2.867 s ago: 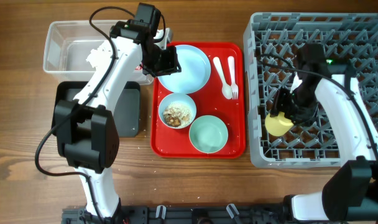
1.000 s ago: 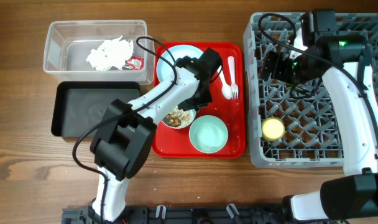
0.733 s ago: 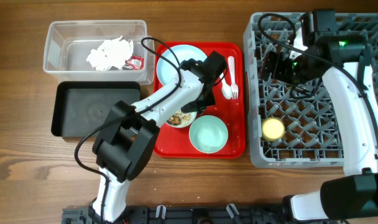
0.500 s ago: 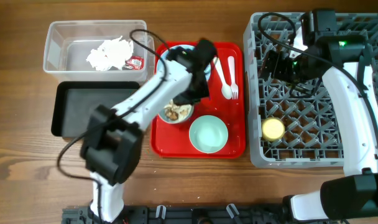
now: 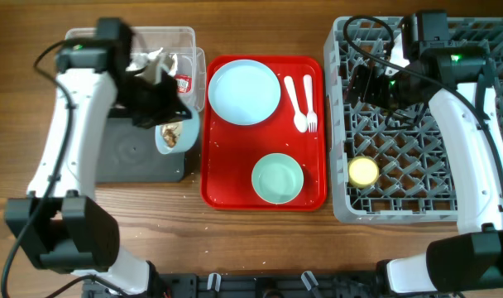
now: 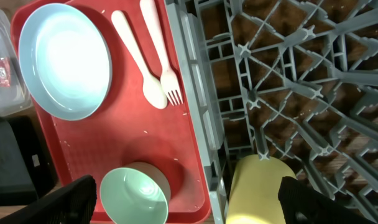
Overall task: Sort waste into correct bins and load items into the dishwasher rack
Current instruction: 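Tip the rice bowl over the black tray to dump the rice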
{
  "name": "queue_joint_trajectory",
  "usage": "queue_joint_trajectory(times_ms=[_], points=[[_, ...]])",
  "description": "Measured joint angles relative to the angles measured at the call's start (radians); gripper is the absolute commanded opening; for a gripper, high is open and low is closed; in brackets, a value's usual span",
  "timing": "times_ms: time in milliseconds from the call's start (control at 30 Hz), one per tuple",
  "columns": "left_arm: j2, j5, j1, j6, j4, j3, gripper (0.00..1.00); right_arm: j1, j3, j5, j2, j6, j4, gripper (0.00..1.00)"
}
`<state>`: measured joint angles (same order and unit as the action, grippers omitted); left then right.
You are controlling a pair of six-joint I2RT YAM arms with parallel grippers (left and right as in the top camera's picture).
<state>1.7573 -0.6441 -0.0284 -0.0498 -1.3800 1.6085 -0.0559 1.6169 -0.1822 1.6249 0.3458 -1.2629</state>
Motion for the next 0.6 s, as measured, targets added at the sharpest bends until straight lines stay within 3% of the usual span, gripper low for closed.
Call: queue_joint_trajectory(times_ms=[133,267,400,600], points=[[0.0,-0.175,-0.215,0.181,0.042,-0.172,0.04,0.0,0.0,0.0,0.0,0.0,-0.001,0.95],[0.001,-0.383,-0.419,0.301,0.206,-0.352,0.04,0.0,0.0,0.0,0.0,0.0,0.0,0.96],[0.0,-0.55,-0.558,0.343,0.311,-0.489,0.04,0.0,0.0,0.0,0.0,0.0,-0.002,0.95],[0.0,-0.732,-0.651,0.356,0.319,-0.54,0.04,0.0,0.0,0.0,0.0,0.0,-0.003,0.96]])
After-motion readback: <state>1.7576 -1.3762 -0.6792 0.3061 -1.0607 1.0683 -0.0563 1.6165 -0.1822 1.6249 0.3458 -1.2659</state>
